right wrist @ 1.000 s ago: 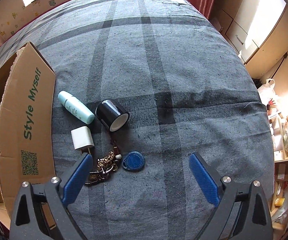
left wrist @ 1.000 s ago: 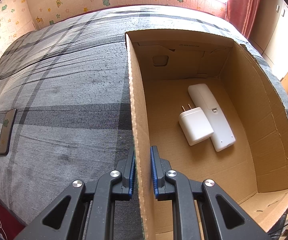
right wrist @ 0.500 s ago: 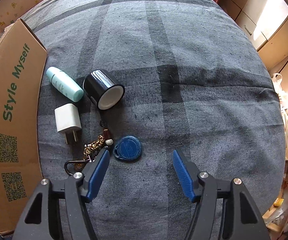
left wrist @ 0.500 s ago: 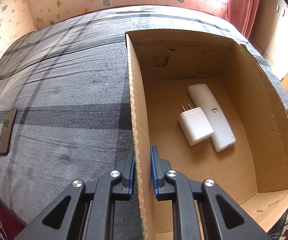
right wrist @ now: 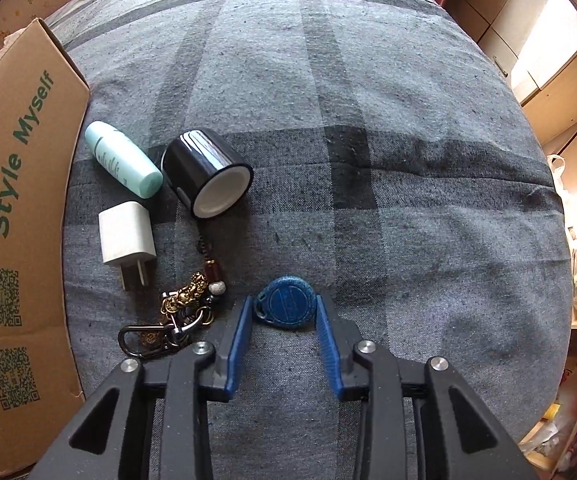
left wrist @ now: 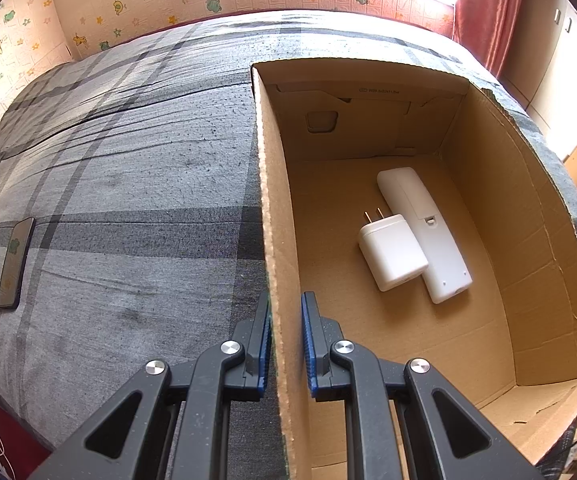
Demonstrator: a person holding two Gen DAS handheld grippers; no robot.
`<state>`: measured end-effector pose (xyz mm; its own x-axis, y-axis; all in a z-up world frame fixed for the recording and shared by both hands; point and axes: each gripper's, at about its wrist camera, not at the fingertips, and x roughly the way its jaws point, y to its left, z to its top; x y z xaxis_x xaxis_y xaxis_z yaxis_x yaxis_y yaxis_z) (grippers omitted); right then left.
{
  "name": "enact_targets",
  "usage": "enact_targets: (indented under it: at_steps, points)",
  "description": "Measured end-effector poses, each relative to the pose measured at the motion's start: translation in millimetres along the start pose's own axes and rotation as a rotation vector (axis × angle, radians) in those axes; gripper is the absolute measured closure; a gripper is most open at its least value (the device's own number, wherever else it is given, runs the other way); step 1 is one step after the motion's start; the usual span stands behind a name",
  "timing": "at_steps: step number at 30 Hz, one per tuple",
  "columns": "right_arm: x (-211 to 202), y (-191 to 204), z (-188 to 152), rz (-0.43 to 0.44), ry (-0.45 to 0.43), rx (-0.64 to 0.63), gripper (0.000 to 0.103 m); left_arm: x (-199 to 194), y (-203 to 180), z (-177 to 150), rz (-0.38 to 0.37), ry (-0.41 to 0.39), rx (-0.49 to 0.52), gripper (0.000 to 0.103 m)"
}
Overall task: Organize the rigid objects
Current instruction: 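Close the right gripper on the blue key fob, then lift the blue key fob with the right gripper and carry it over the box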
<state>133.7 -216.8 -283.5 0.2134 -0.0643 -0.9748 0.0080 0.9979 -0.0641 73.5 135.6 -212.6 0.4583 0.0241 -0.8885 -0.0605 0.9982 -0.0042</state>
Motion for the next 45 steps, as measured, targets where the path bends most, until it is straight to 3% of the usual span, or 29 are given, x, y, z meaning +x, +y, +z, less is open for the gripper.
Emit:
enact_targets:
  at_steps: [27, 45]
  points:
    - [-81.4, 24.2, -10.0, -0.03, -0.087, -0.066, 0.069, -0.9, -0.1, 1.8, 0.001, 0.002, 0.001, 0.088]
    - [-145.3, 63.5, 1.2, 0.02, -0.188, -0.158, 0.069, 0.5, -0.5, 2.7, 0.0, 0.005, 0.002, 0.088]
